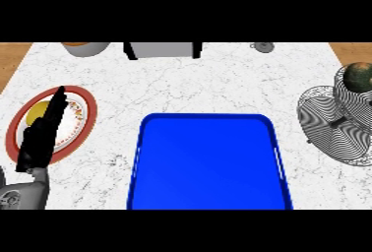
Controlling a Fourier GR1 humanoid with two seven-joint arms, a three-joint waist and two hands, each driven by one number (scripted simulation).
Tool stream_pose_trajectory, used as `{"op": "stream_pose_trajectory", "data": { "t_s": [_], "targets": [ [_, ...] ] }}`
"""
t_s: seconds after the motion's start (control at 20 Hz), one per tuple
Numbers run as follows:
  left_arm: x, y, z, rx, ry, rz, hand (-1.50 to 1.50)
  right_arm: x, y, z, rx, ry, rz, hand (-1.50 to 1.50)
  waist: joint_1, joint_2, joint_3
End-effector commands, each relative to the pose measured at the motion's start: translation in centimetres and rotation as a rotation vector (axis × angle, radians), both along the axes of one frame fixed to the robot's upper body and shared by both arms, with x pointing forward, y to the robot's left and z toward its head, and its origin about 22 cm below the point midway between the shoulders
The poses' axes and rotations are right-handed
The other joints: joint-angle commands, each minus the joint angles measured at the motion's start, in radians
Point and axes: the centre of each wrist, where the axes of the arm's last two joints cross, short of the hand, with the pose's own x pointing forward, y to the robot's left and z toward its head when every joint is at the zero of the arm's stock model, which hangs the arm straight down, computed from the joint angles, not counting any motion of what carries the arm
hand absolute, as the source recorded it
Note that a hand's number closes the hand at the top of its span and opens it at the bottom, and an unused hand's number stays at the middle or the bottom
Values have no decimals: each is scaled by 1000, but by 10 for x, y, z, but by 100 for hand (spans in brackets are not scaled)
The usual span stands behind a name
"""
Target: Pick the squash from the tray and place it in the tiered basket
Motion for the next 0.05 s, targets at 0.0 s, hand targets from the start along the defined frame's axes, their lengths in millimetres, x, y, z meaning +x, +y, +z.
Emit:
{"op": "stream_pose_trajectory", "data": {
  "t_s": [0.0],
  "targets": [
    [-1,-3,0,19,2,22,0,-73,24,2,45,-11,-27,-150,-6,0,1]
  ]
}}
